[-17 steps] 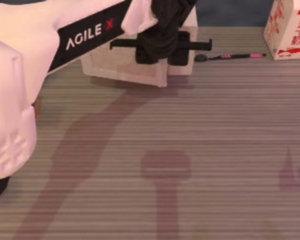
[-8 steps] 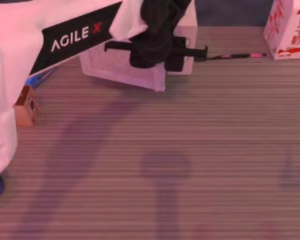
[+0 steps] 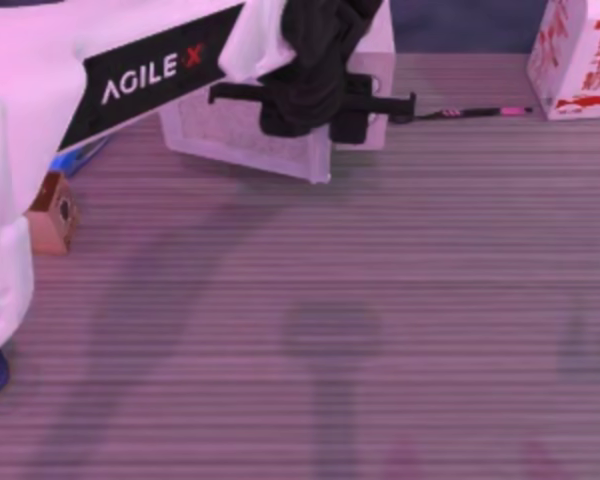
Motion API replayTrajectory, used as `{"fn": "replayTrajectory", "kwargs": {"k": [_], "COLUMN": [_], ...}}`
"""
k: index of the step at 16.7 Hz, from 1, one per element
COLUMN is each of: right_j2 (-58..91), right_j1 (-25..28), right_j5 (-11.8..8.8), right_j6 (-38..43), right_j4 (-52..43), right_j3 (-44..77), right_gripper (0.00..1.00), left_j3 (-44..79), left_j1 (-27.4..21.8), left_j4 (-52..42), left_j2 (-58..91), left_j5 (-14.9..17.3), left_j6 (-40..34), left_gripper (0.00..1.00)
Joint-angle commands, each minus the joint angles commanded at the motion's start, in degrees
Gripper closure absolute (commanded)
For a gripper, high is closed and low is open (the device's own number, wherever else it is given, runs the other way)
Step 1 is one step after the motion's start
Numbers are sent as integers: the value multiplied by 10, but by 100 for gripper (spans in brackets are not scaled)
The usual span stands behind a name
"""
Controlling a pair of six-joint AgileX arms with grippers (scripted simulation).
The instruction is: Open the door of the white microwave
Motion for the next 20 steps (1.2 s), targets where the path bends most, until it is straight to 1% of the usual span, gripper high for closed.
{"fn": "replayTrajectory", "kwargs": {"k": [13,16,20], "right_j2": [0,0,0], "right_j1": [0,0,0], "right_j5": [0,0,0], "right_j6": [0,0,0], "right_j4": [0,0,0], "right_j3": [0,0,0], "right_gripper": [0,0,0], "left_j3": [0,-8,-62], "left_j1": [0,-5,4], "left_j4": [0,6,32], "left_j2": [0,-4,-39], "left_j5": [0,8,24], "left_j6": [0,4,43], "left_gripper": [100,100,100]}}
